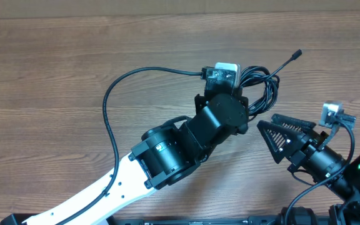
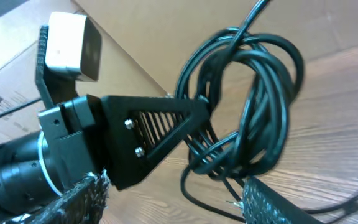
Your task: Untangle cables
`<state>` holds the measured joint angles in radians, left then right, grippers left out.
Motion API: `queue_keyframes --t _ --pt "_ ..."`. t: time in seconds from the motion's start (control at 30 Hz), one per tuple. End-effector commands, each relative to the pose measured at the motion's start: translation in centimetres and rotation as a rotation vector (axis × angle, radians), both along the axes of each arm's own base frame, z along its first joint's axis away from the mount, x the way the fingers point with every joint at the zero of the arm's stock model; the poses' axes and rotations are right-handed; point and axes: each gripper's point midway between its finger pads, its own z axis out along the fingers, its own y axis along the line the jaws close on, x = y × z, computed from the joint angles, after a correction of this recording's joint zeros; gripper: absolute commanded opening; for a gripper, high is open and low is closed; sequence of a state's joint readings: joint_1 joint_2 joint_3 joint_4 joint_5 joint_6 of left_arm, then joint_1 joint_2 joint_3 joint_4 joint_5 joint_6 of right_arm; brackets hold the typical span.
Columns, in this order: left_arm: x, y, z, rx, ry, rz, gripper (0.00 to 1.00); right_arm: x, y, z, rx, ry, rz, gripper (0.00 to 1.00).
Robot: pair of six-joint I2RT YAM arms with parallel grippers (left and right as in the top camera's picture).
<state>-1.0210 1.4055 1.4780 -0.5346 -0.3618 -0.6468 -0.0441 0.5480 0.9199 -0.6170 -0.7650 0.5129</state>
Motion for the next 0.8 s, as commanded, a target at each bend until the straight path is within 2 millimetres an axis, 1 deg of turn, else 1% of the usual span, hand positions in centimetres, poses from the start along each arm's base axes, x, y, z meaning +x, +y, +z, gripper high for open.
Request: queue_keyframes --t 0.0,0.1,0.2,0.4,0.47,0.57,0.63,0.77 --pt "-0.9 -1.4 1.1 -0.029 0.002 -0.095 0.04 -0.4 0.3 0.8 0.012 -0.019 0.021 0.68" --pt "-1.6 -2.3 0.6 -0.036 0.03 -0.15 0.04 0.0 0.0 0.8 0.006 -0.023 -0.008 0.68" --pt "-2.1 -2.9 0.5 -0.046 0.046 -0.191 0.04 0.3 -0.4 0.7 -0.001 -0.024 -0.034 0.67" --pt "-2.2 -2.9 0.4 -0.046 0.05 -0.196 0.04 0.7 -1.0 0.7 -0.023 -0.037 -0.073 0.65" --pt "-2.1 -2.7 0.2 -0.033 0.052 -0.184 0.04 0.8 -1.0 0.6 -0.029 -0.04 -0.078 0.64" --pt "-1.2 -1.2 -0.5 0.013 0.048 -0.097 0.04 1.0 -1.4 0.5 -0.033 -0.036 -0.102 0.63" --pt "-1.0 -0.8 -0.8 0.028 0.051 -0.072 0.04 1.2 -1.7 0.2 -0.038 -0.025 -0.125 0.63" --pt "-1.1 -0.9 -0.8 -0.003 0.075 -0.06 0.04 1.5 -2.3 -0.6 -0.047 0.011 -0.166 0.63"
